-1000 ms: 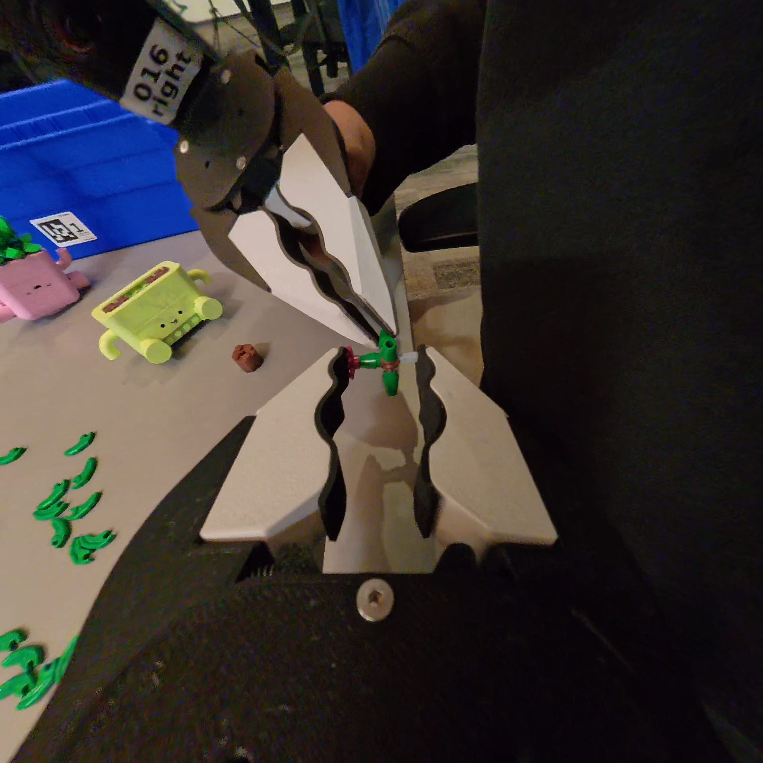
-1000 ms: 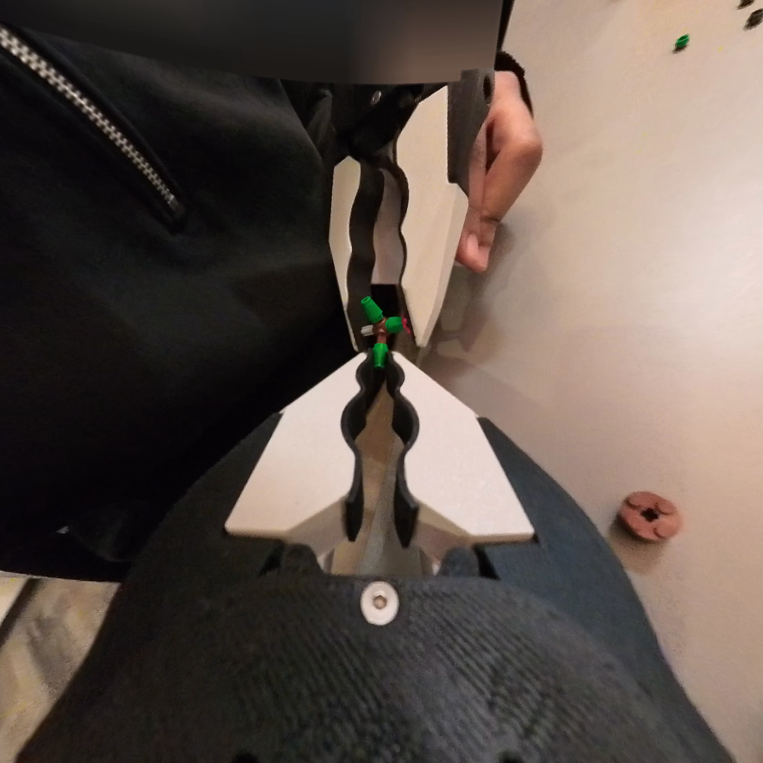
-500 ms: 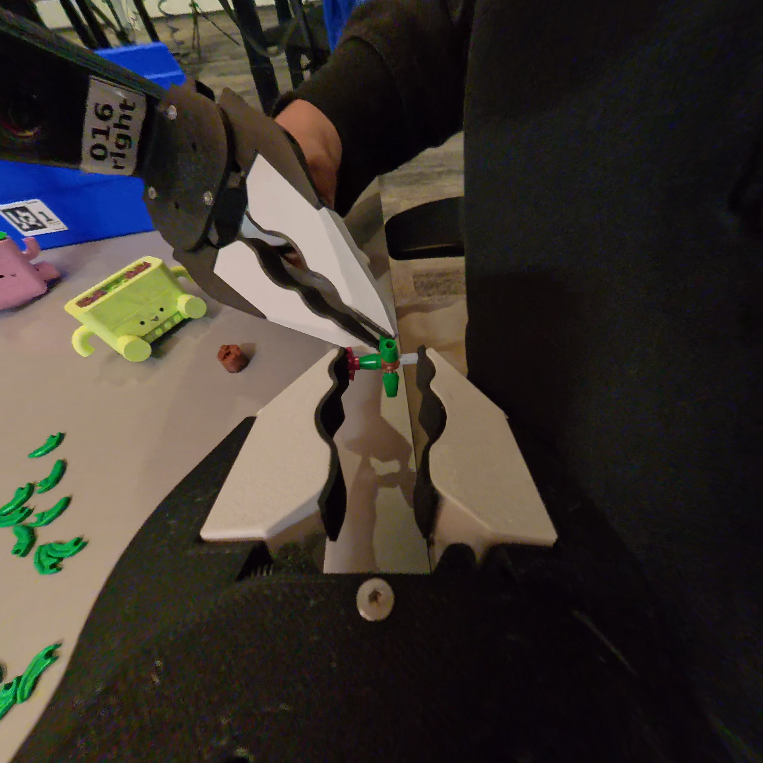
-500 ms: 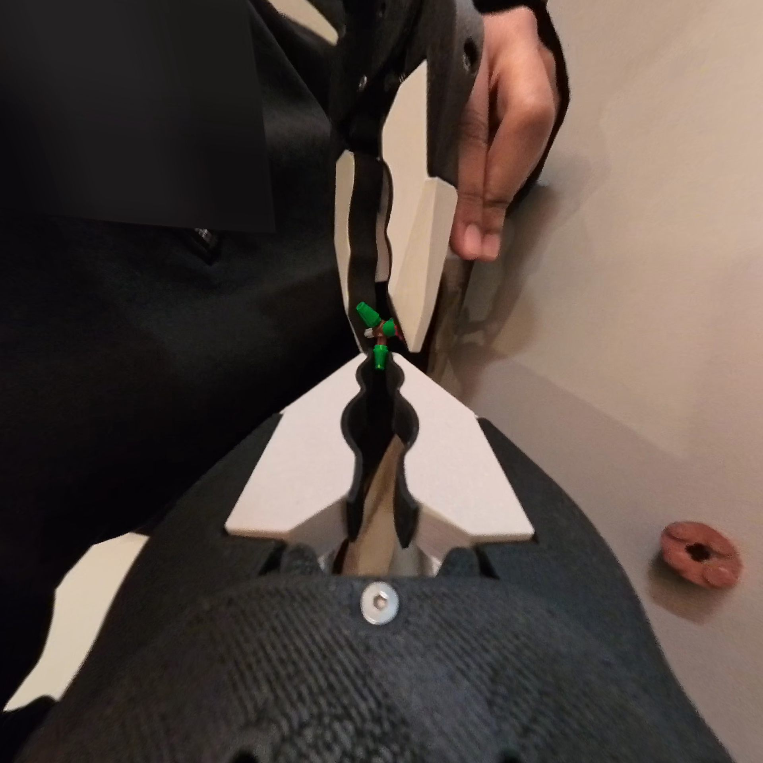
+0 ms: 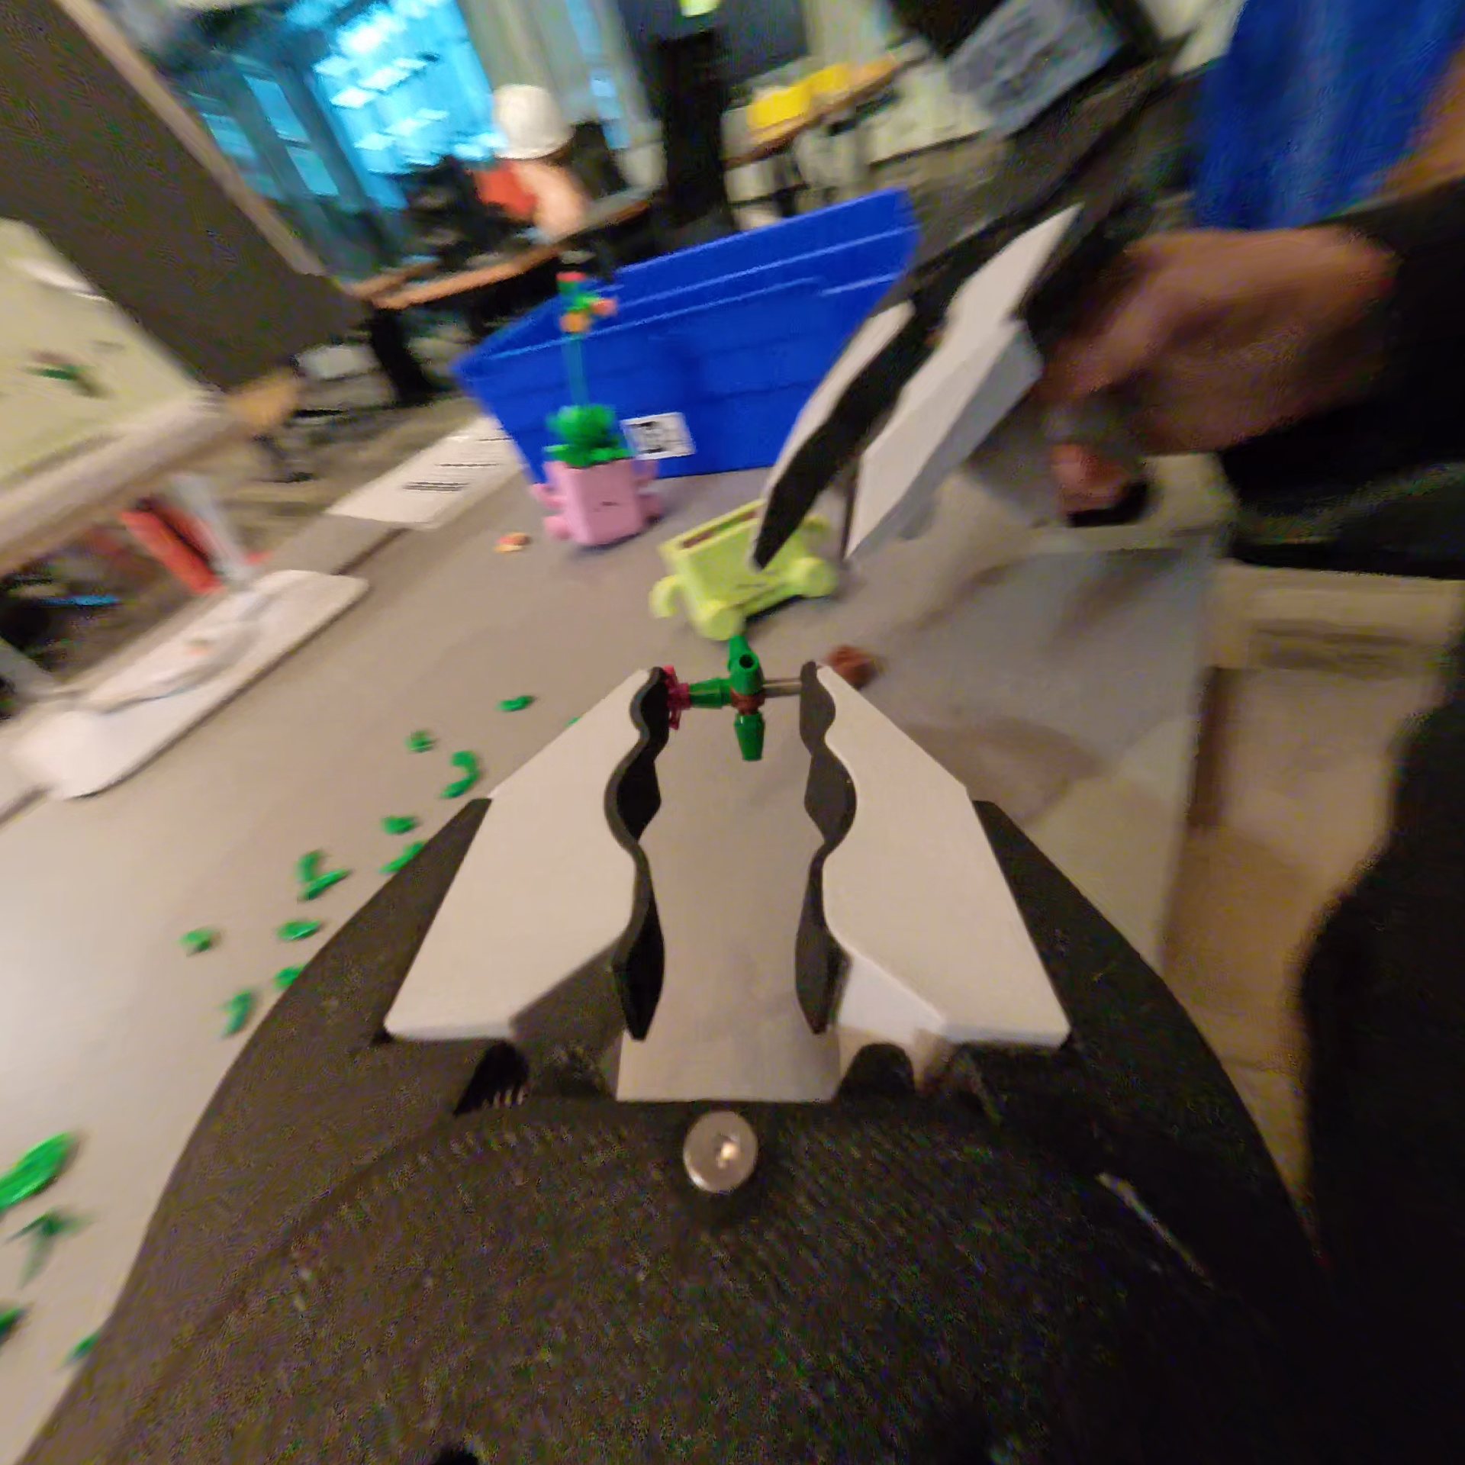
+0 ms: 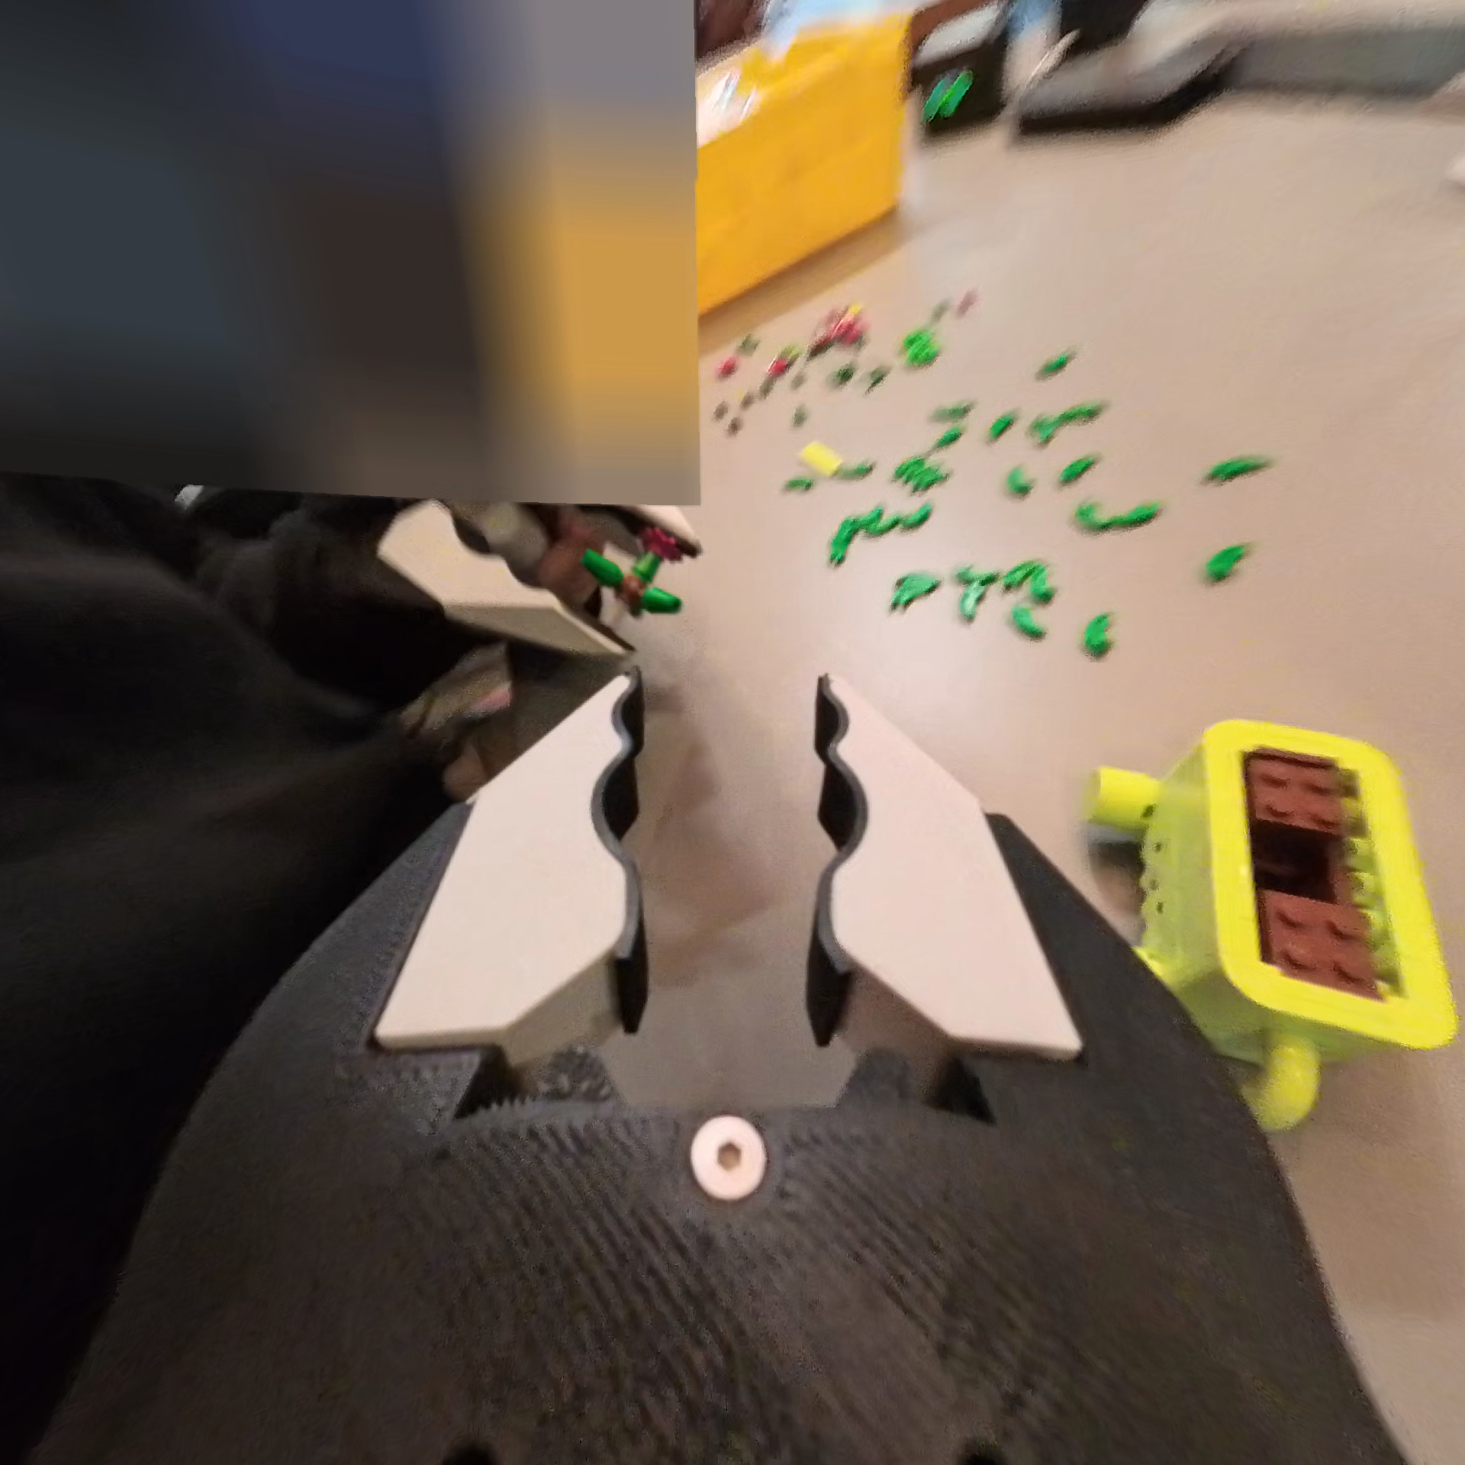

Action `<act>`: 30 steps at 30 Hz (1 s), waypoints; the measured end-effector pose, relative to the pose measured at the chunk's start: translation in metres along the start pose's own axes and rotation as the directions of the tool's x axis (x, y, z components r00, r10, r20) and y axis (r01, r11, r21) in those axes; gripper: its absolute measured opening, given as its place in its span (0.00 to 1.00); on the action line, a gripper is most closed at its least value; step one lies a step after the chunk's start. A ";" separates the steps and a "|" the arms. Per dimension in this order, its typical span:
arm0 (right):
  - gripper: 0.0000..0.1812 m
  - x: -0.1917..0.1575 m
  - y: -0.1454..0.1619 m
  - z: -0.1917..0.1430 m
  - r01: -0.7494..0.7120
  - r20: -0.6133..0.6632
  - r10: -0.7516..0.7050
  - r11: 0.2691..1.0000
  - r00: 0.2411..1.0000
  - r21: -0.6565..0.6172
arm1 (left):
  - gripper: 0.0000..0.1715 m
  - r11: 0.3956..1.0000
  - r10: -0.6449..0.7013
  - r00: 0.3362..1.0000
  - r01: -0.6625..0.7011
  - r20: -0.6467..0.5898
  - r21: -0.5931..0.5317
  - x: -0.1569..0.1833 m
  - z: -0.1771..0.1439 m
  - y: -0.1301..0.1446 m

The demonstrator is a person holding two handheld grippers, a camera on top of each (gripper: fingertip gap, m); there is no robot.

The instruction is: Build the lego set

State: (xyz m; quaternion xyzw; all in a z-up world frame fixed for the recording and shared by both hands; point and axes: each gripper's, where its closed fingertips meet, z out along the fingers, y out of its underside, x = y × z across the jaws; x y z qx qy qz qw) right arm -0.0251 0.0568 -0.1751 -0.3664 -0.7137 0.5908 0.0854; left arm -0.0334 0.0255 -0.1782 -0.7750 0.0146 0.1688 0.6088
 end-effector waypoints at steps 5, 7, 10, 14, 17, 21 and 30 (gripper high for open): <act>0.28 -0.009 -0.022 0.018 0.096 -0.220 -0.045 0.969 0.974 0.226 | 0.18 0.983 0.175 0.959 -0.158 0.224 -0.092 -0.010 0.006 0.007; 0.30 -0.010 -0.012 0.032 0.133 -0.269 -0.086 0.978 0.959 0.161 | 0.18 0.983 0.175 0.957 -0.156 0.233 -0.095 -0.008 0.008 0.006; 0.28 -0.011 -0.007 0.037 0.150 -0.296 -0.109 0.982 0.949 0.117 | 0.18 0.979 0.192 0.949 -0.169 0.251 -0.110 -0.011 0.008 0.007; 0.26 -0.012 -0.003 0.038 0.130 -0.275 -0.100 0.987 0.956 0.094 | 0.18 0.965 0.254 0.932 -0.228 0.257 -0.129 -0.008 0.009 0.006; 0.23 -0.011 0.001 0.040 0.148 -0.282 -0.127 0.987 0.951 0.057 | 0.19 0.936 0.348 0.904 -0.319 0.247 -0.151 -0.001 0.011 0.006; 0.17 -0.010 0.007 0.041 0.207 -0.324 -0.197 0.978 0.925 -0.005 | 0.19 0.911 0.407 0.880 -0.372 0.246 -0.176 0.003 0.012 0.009; 0.16 -0.009 0.007 0.042 0.217 -0.343 -0.211 0.976 0.915 -0.021 | 0.18 0.927 0.368 0.896 -0.334 0.248 -0.170 0.002 0.013 0.010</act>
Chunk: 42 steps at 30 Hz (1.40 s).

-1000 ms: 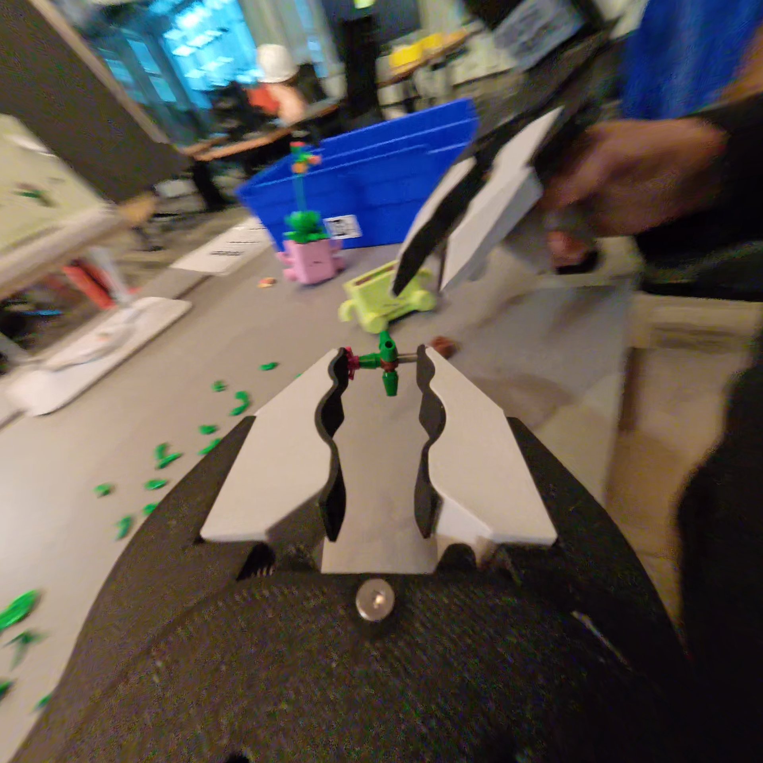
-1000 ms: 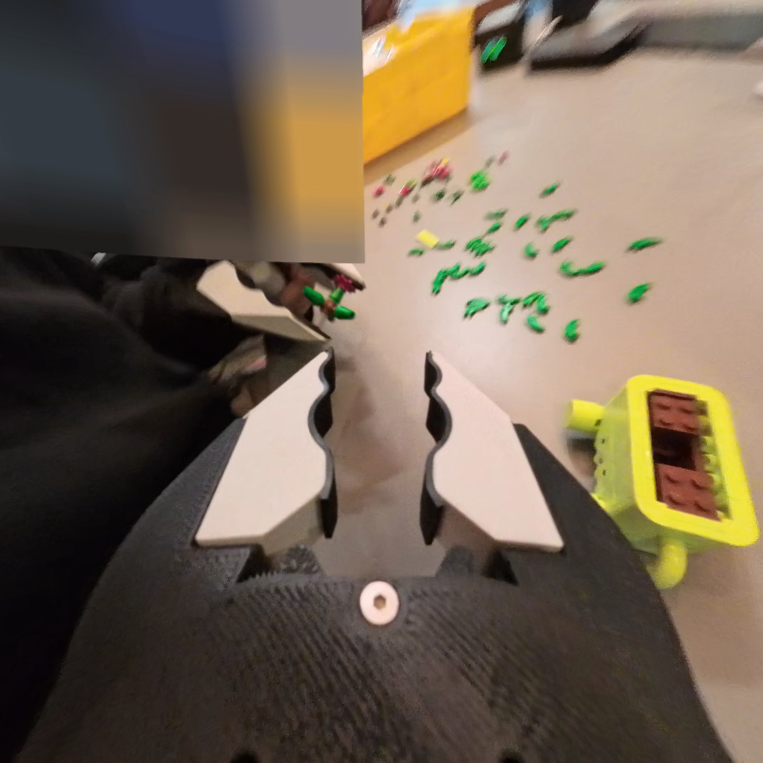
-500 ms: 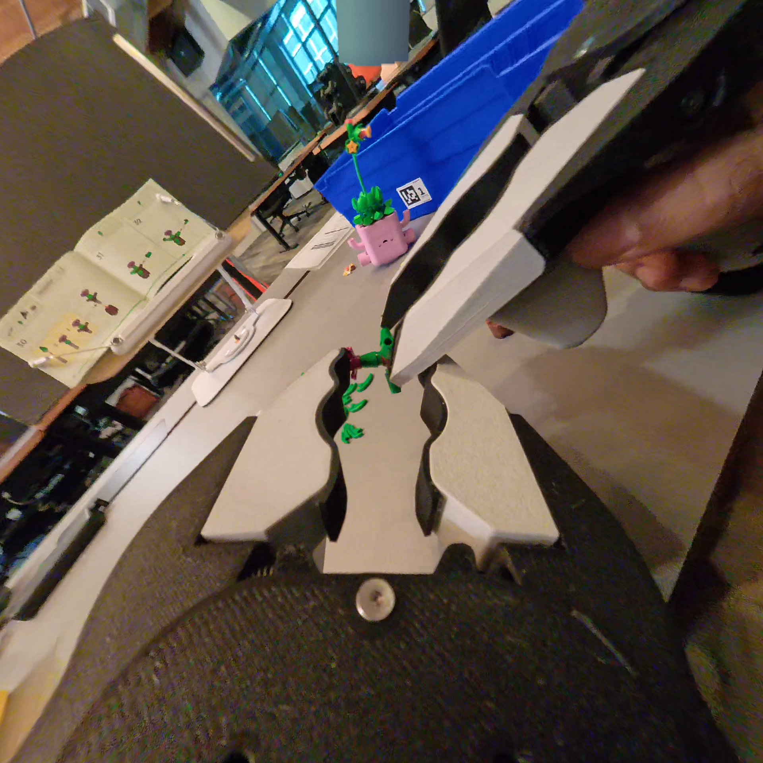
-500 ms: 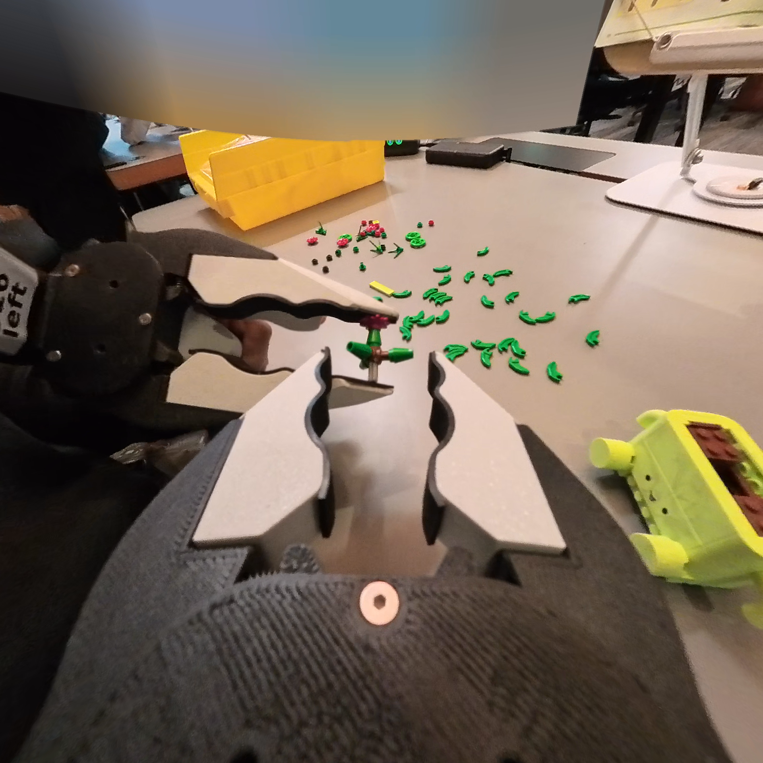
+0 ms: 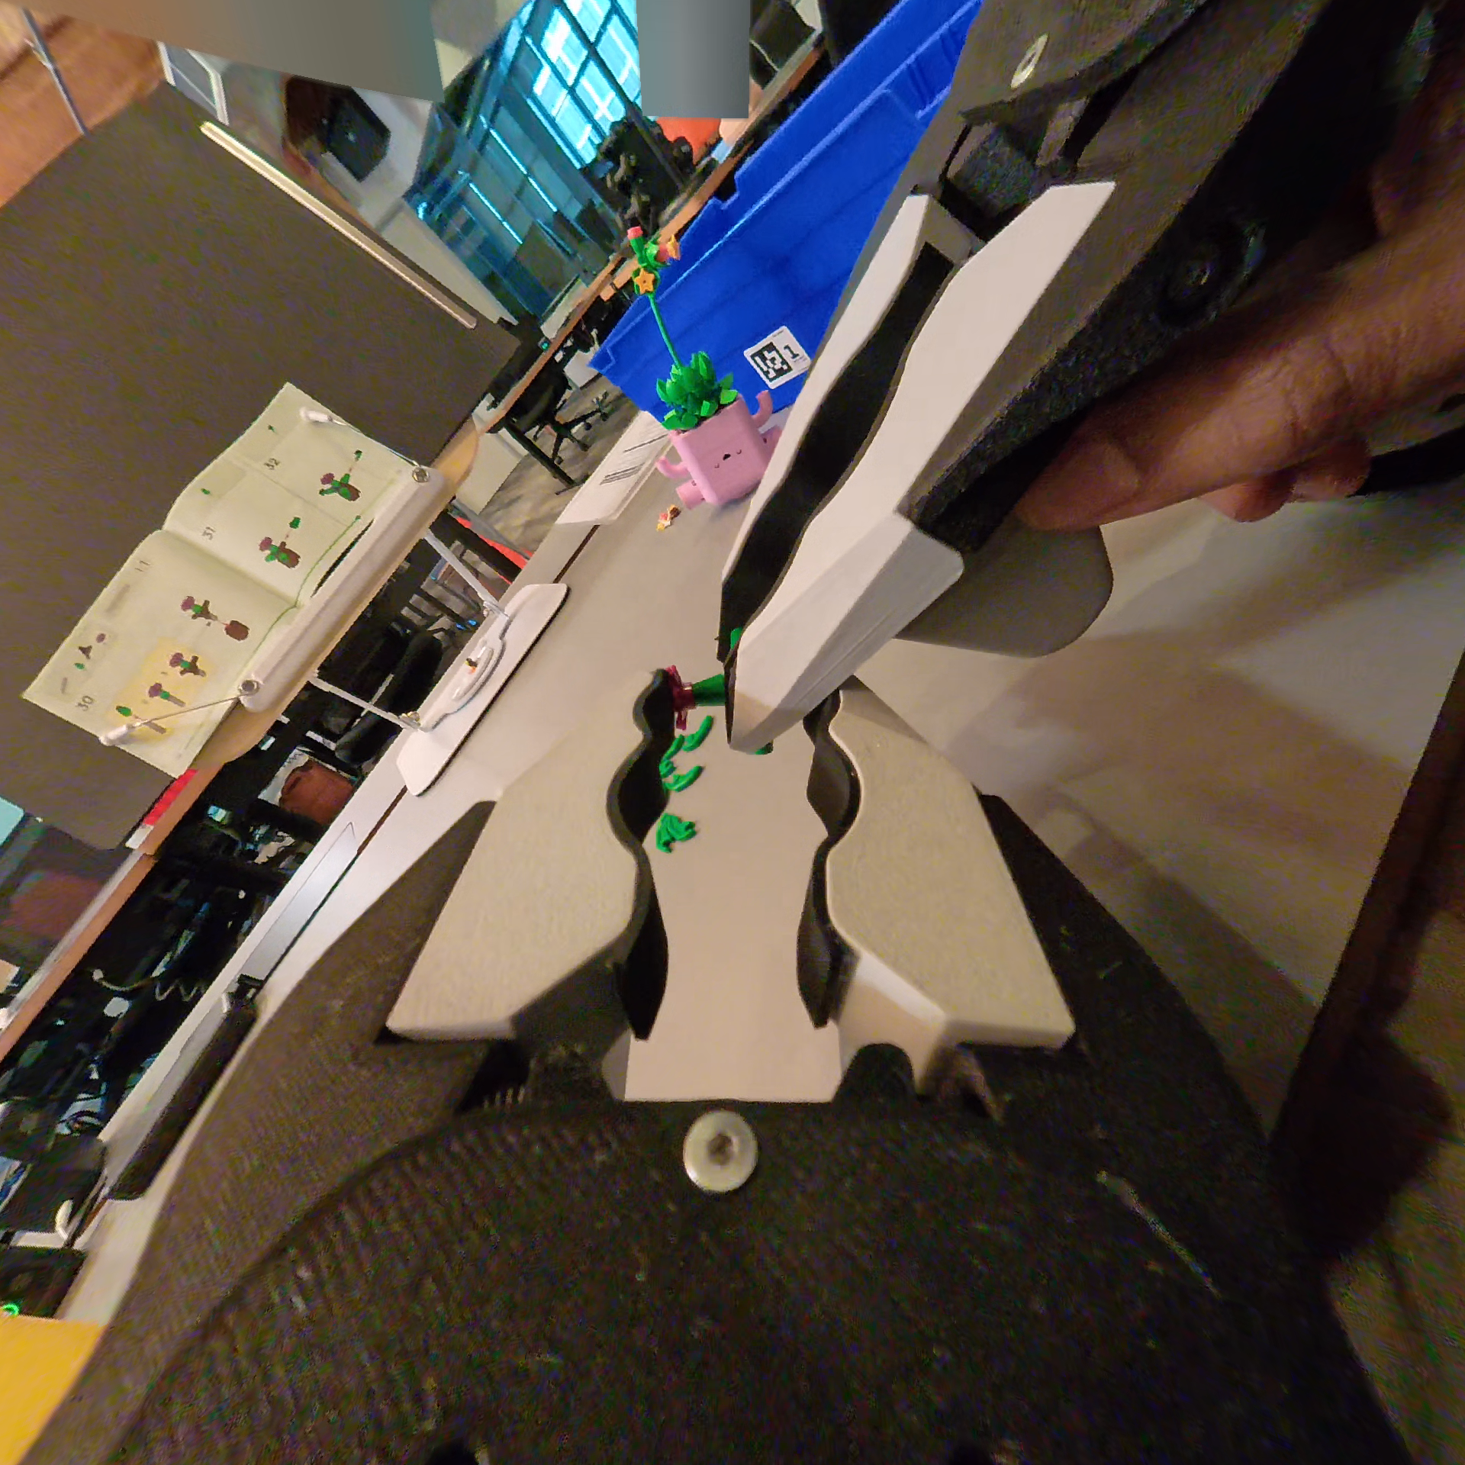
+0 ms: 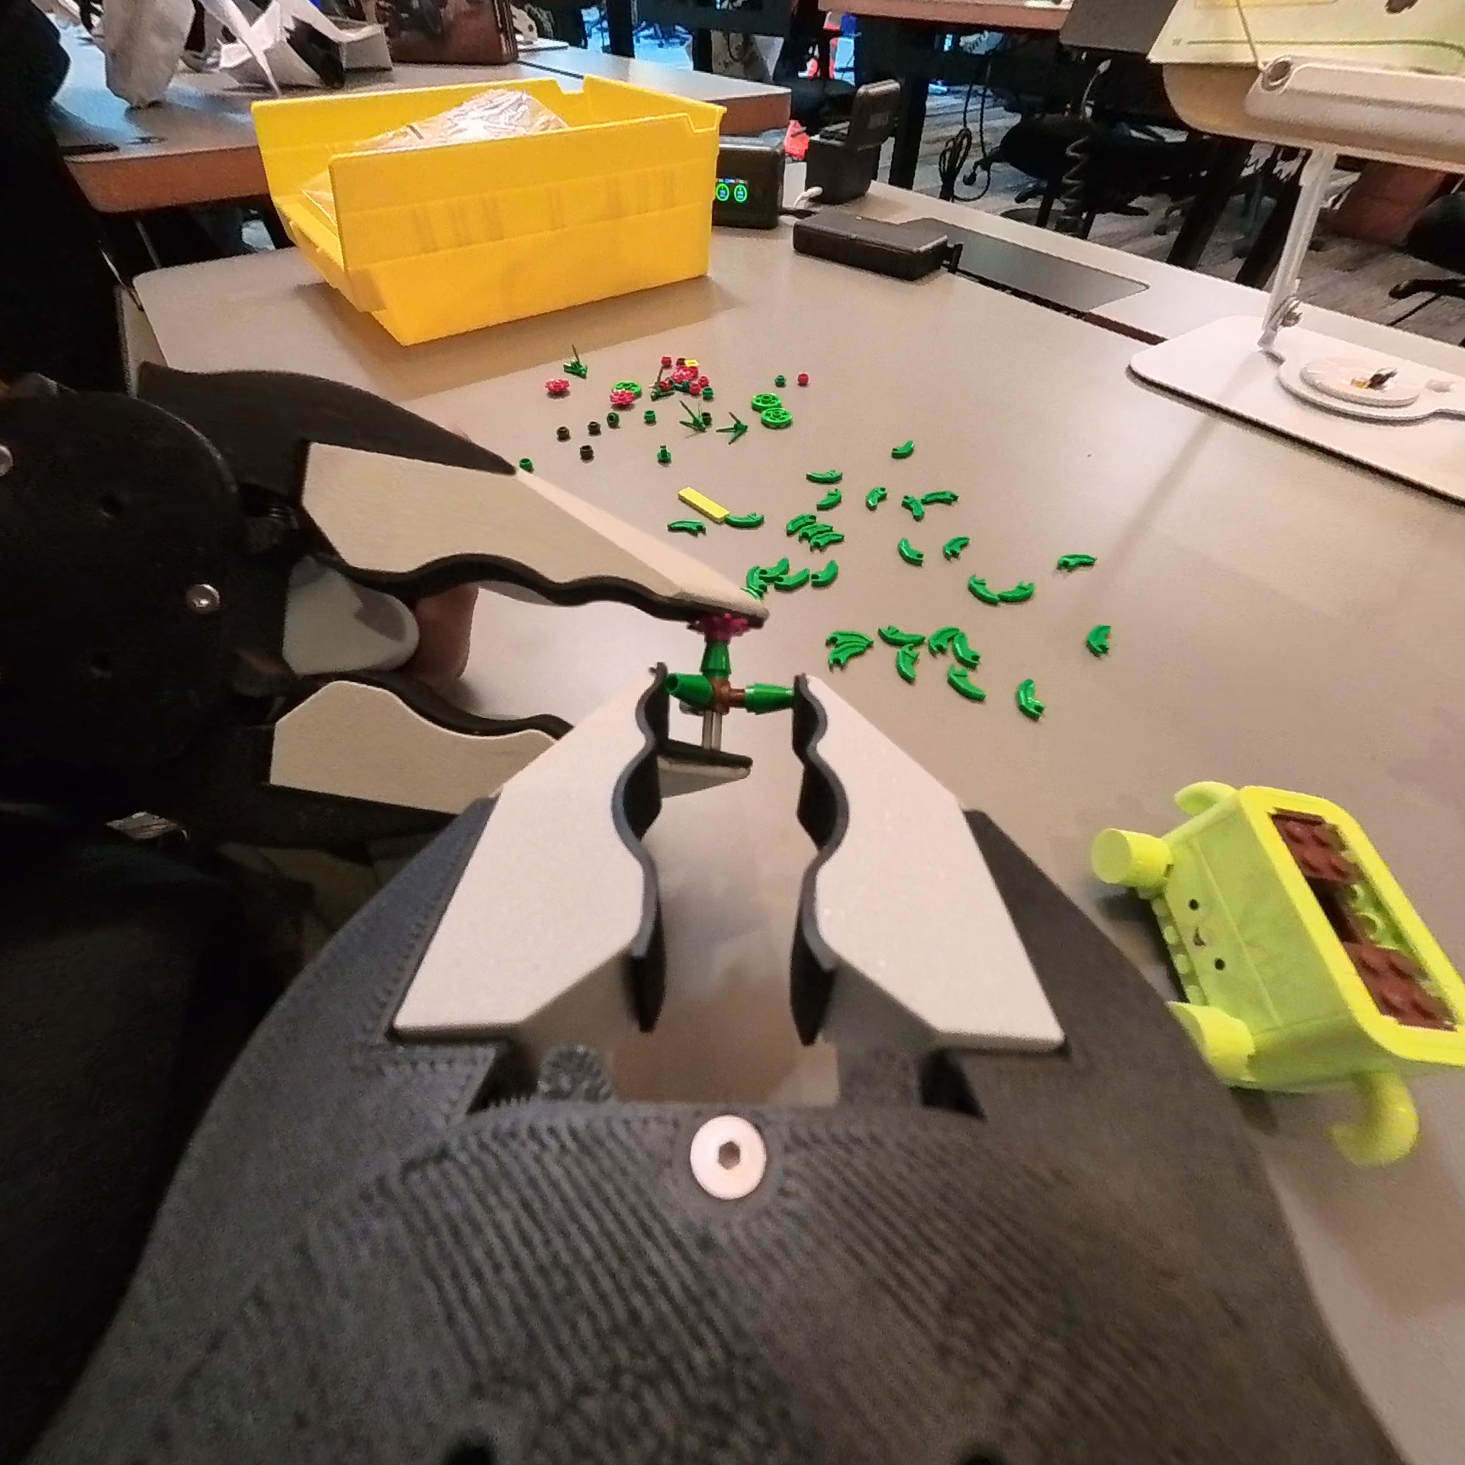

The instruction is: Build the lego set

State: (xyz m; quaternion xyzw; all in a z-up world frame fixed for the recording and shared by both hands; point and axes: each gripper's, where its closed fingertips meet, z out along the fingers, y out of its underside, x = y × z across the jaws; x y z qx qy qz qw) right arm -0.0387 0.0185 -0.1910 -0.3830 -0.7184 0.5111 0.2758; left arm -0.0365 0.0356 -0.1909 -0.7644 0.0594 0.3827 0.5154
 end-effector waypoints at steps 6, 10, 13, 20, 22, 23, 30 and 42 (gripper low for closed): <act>0.15 -0.001 0.001 0.000 0.012 -0.010 -0.012 1.000 1.000 -0.011 | 0.18 1.000 -0.010 1.000 0.010 0.002 0.005 0.001 -0.001 0.000; 0.14 -0.003 0.001 -0.001 0.020 0.001 -0.020 1.000 1.000 -0.005 | 0.18 1.000 -0.019 1.000 0.019 0.002 0.019 0.001 -0.002 -0.001; 0.14 -0.004 0.001 -0.001 0.028 0.005 -0.028 1.000 1.000 -0.012 | 0.18 1.000 -0.019 1.000 0.019 -0.001 0.021 0.002 -0.002 -0.002; 0.13 -0.004 0.003 -0.002 0.055 -0.009 -0.056 0.997 0.998 -0.050 | 0.18 1.000 -0.019 1.000 0.020 -0.015 0.021 0.004 -0.002 -0.002; 0.13 -0.004 0.003 -0.002 0.059 -0.009 -0.059 0.997 0.998 -0.054 | 0.18 1.000 -0.022 1.000 0.022 -0.018 0.019 0.004 -0.002 -0.002; 0.13 -0.004 0.003 -0.002 0.059 -0.011 -0.060 0.997 0.998 -0.052 | 0.18 1.000 -0.022 1.000 0.022 -0.016 0.022 0.004 -0.002 -0.003; 0.21 0.002 -0.001 -0.005 -0.182 0.122 0.177 0.983 0.977 0.031 | 0.19 1.000 -0.021 0.999 0.021 -0.029 0.010 0.002 0.003 0.001; 0.09 0.030 -0.032 -0.050 -0.155 0.135 0.114 0.923 0.984 0.351 | 0.18 0.997 0.079 0.997 -0.080 -0.013 -0.023 0.001 0.009 0.012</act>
